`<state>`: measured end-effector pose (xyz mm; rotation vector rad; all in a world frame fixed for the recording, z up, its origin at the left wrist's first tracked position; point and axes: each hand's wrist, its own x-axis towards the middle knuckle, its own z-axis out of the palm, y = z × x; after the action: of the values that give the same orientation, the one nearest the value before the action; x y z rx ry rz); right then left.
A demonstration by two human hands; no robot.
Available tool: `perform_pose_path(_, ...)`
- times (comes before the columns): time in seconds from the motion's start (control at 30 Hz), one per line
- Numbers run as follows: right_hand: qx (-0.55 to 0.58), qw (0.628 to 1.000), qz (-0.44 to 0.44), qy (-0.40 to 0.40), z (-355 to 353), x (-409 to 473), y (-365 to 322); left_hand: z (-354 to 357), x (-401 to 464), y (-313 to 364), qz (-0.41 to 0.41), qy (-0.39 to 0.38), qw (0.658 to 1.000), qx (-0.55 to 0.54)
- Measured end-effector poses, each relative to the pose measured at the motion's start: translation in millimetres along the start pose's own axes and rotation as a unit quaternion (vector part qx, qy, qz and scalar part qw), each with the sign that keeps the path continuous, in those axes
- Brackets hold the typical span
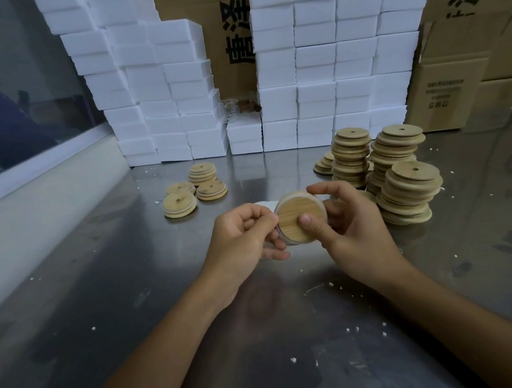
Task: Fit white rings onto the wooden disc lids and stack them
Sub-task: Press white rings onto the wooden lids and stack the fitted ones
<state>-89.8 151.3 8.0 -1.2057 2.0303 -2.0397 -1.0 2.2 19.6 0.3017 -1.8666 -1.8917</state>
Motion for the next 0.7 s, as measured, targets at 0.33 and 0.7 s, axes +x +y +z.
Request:
perform_pose_path(0.33, 0.003, 0.995, 0.042, 0.088, 0.9, 3.2, 1.9, -9.3, 9.0, -6.1, -0.012, 0.059, 0.998, 0.002)
perform_pose_path(0.7, -0.074, 0.988, 0.084, 0.11, -1.0, 6.9, 15.0, -52.5, 59.8, -13.6, -0.085, 0.235, 0.963, -0.098)
